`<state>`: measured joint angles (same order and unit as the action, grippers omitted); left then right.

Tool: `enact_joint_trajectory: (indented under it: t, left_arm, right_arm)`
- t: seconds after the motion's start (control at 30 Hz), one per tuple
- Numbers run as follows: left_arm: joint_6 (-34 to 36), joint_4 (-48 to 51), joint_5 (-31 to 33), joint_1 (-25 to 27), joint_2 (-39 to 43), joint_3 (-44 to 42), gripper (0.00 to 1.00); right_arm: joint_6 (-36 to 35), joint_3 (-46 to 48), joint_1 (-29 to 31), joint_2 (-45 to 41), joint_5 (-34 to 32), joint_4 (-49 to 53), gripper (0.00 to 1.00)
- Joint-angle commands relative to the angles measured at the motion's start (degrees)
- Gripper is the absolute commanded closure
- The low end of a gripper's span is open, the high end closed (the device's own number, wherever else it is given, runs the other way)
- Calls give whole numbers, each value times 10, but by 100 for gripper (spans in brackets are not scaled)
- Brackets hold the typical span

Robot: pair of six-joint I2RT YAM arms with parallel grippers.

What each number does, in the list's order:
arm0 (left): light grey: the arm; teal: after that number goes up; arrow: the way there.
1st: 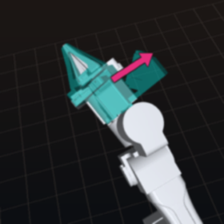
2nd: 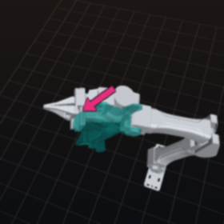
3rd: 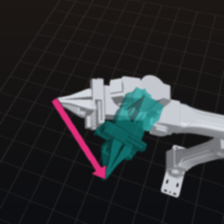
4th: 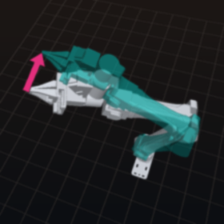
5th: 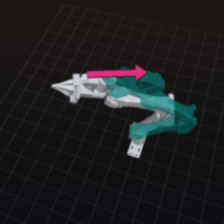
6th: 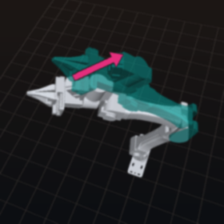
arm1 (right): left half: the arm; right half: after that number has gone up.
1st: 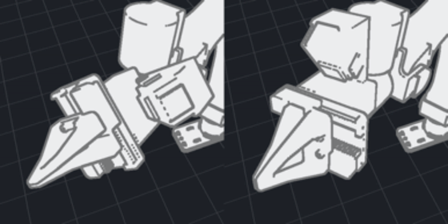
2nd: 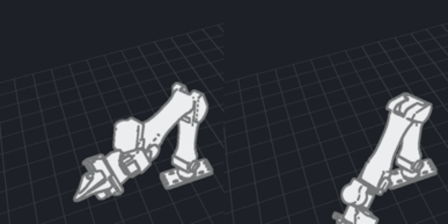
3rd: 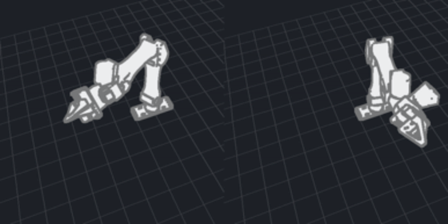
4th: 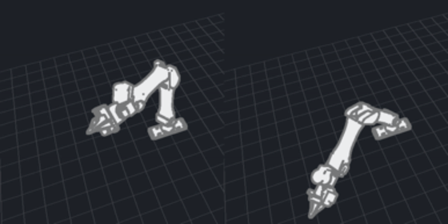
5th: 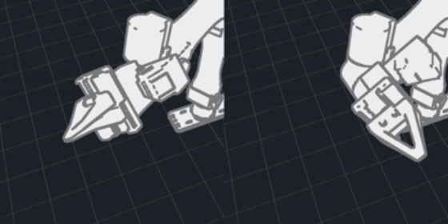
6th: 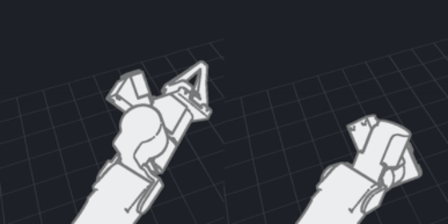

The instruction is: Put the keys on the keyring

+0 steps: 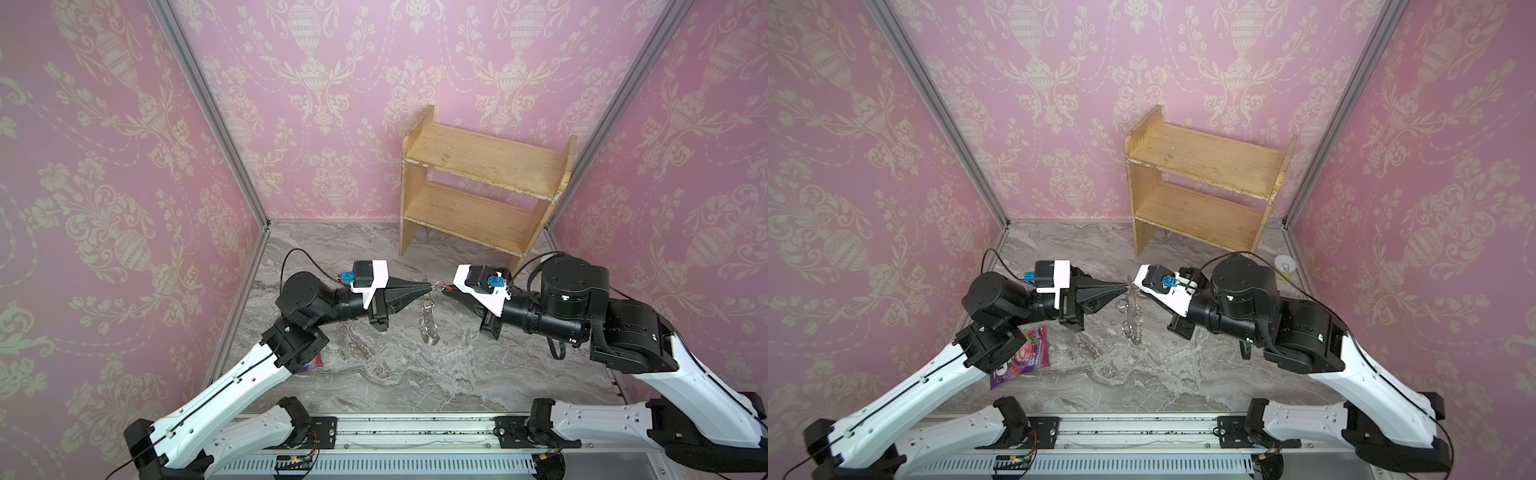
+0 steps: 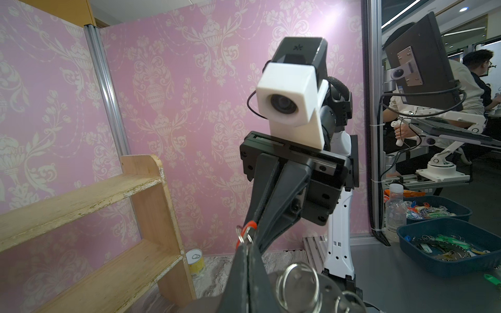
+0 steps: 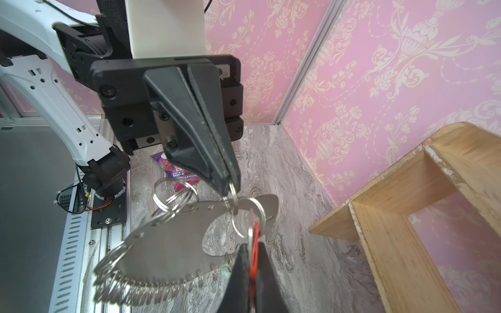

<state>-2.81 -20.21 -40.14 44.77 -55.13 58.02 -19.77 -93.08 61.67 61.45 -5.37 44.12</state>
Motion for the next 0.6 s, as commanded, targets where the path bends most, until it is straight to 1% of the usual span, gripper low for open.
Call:
enact_joint_trajectory:
  t: [0.0,0.07,0.1,0.17,0.23,0.27,0.4,0.47,0.5,0.57]
  left_arm:
    - [22,9,18,-2,11,-6,99]
    - [25,8,20,-2,13,-11,92]
    - [25,9,22,-2,14,-11,86]
    - [30,16,26,-2,16,-12,70]
    - [37,32,34,-2,21,-12,58]
    - [39,41,40,-2,26,-12,53]
    - [48,83,70,-2,52,-19,47]
    - [50,105,92,-2,66,-25,40]
    - [51,120,103,-2,73,-28,34]
    - [53,146,122,-2,84,-33,29]
  right_arm:
    - [-17,-28,6,10,-21,9,100]
    - [-21,-36,7,19,-25,15,100]
    - [-24,-42,8,23,-28,20,100]
    - [-30,-53,10,30,-36,27,100]
    - [-36,-66,11,37,-48,39,100]
    - [-39,-72,11,41,-54,45,100]
    - [-41,-86,14,50,-72,66,100]
    - [-43,-98,15,58,-90,86,100]
    - [-42,-105,14,63,-98,98,100]
    - [-40,-118,16,74,-117,119,100]
